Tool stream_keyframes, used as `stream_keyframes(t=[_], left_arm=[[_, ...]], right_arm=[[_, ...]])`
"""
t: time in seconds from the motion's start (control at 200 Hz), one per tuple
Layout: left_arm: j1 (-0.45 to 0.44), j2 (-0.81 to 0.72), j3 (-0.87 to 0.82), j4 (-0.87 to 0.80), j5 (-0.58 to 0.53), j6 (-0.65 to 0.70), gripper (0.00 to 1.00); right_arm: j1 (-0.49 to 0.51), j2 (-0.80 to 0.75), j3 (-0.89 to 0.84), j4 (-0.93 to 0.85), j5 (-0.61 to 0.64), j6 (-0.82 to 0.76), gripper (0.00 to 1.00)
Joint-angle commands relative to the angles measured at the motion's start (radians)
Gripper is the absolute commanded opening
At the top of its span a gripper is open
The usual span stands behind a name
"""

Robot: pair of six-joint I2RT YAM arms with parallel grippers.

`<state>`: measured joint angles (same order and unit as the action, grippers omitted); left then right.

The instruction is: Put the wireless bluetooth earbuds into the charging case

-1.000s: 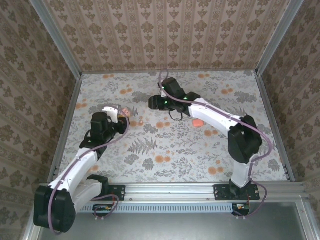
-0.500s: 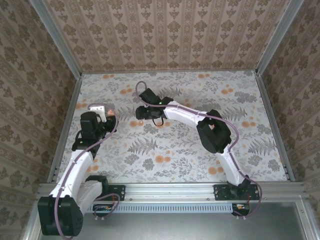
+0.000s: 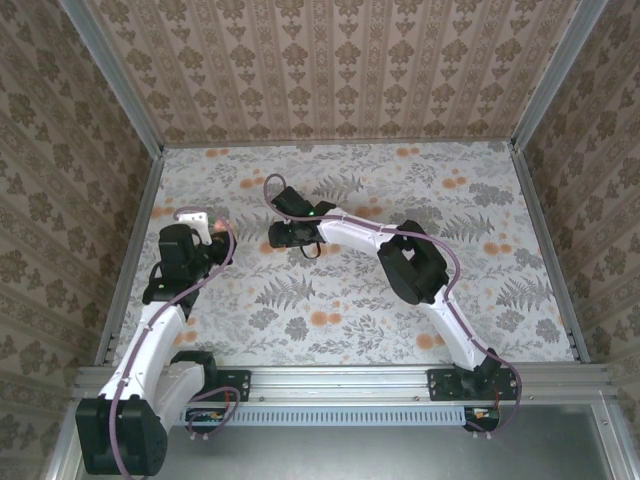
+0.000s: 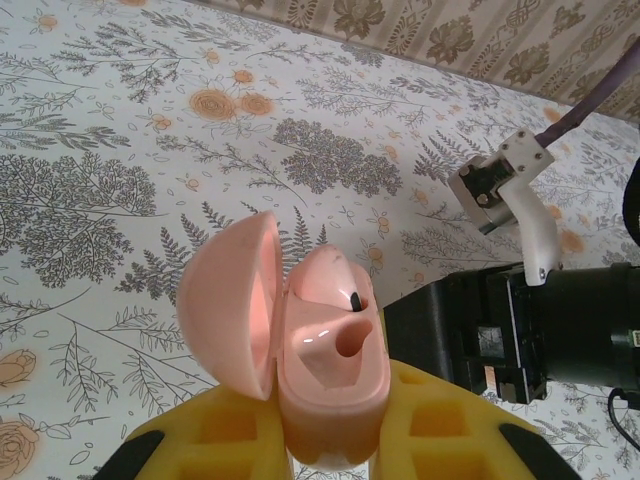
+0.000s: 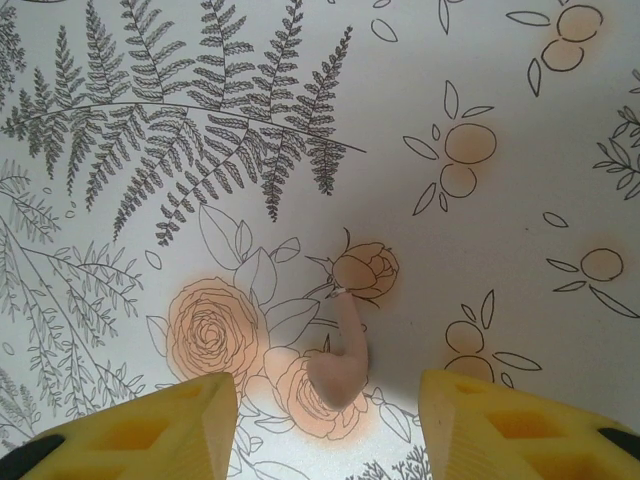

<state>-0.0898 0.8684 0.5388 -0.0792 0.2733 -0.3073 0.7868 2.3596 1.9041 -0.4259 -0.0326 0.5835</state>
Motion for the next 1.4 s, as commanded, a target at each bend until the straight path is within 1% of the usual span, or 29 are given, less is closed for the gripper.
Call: stream_keyframes(t=[0.0,0.445,0.685,1.165,1.33,1.395], left_arm=[[0.008,-0.015,0.018,0.009,0.016,-0.008,0.11],[0.009,-0.020,0.007,0.008,0.025,-0.014,0.11],[0.009,-0.025,-0.002,0.005,0.025,-0.016,0.11],[0.009,-0.047,-0.027,0.005,0.033,-0.025,0.11],[0.008,-0.049,-0.034,0.009,0.041,-0.024,0.11],[0.007,-0.048,-0.036,0.014,0.041,-0.026,0.11]], right_arm=[[0.008,0.037,0.037,0.005,0.005,-0.009,0.50],[0.016,0.084,0.065,-0.019,0.020,-0.041,0.35],[0.031,0.048,0.033,-0.049,0.046,-0.076,0.28],[0.040,-0.139,-0.221,0.052,0.077,-0.072,0.24],[0.043,-0.243,-0.360,0.094,0.065,-0.091,0.24],[0.044,-0.295,-0.429,0.115,0.040,-0.111,0.24]])
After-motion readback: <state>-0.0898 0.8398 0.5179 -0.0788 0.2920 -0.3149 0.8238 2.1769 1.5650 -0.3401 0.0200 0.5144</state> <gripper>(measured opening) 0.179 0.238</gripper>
